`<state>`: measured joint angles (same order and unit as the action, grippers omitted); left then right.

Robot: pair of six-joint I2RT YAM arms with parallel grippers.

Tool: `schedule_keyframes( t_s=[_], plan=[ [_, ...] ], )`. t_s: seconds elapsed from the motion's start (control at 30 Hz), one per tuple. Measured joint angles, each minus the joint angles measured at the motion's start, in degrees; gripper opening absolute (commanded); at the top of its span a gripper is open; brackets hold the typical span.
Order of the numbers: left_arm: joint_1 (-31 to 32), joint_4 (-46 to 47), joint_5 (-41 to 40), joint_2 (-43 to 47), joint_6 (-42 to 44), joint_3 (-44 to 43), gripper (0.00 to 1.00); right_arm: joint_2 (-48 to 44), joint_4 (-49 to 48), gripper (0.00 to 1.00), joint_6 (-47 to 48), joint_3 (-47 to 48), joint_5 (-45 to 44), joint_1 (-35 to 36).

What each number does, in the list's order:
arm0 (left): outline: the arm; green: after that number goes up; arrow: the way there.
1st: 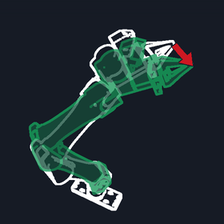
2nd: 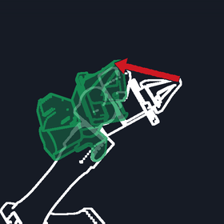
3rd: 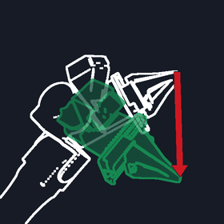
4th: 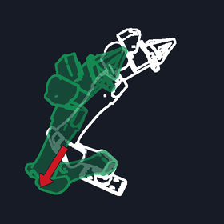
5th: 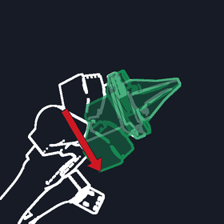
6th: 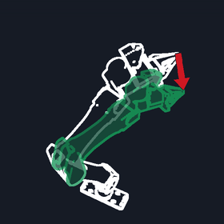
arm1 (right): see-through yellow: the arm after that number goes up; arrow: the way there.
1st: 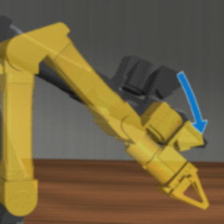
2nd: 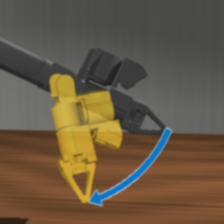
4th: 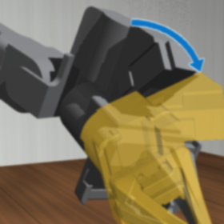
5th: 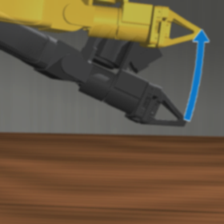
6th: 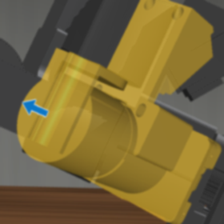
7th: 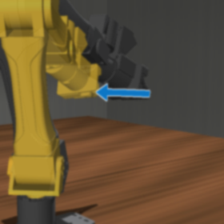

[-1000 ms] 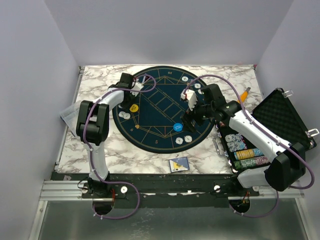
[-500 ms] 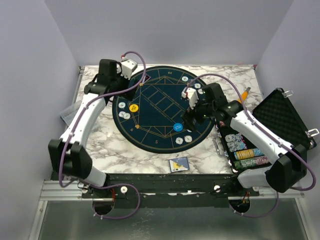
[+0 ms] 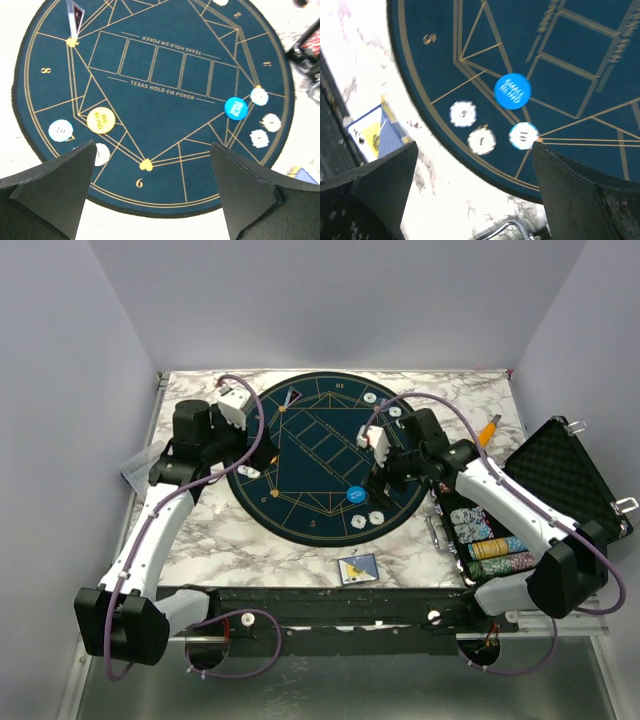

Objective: Distribute texas hold em gaming equipment

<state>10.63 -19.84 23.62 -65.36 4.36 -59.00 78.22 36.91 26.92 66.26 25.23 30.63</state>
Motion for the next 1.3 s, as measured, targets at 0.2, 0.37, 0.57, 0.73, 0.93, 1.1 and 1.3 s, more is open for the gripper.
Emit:
schedule_keyframes(
  t_s=[0.2,0.37,0.57,0.73,0.93,1.1,1.3],
  plan=[
    [-8.07,0.31,14.01,0.07,-4.76,0.87,0.98,2.62,6.54,1.0,7.96,-1.97,5.7,3.34],
    [-8.66,0.31,19.23,0.66,-7.37,3.72,0.98,2.62,5.27,1.0,10.27,-6.16,4.07,11.96],
    [-8.66,0.31,20.85,2.25,-8.44,5.14,0.98,3.28,1.92,1.0,11.45,-12.28,-1.7,22.21],
    [-8.66,0.26,22.91,2.62,-8.66,5.16,0.99,6.6,-1.44,1.0,12.52,-14.19,-5.84,26.12],
    [-8.66,0.22,24.65,2.51,-8.76,5.55,0.98,9.16,-3.19,1.0,13.07,-15.52,-7.87,27.82],
    [-8.66,0.15,25.55,1.92,-9.14,5.57,0.98,9.44,-3.67,1.0,13.07,-16.09,-7.85,27.87],
    [-8.66,0.04,26.43,0.74,-9.46,5.57,0.98,9.44,-3.67,1.0,13.18,-17.05,-7.85,27.93]
  ],
)
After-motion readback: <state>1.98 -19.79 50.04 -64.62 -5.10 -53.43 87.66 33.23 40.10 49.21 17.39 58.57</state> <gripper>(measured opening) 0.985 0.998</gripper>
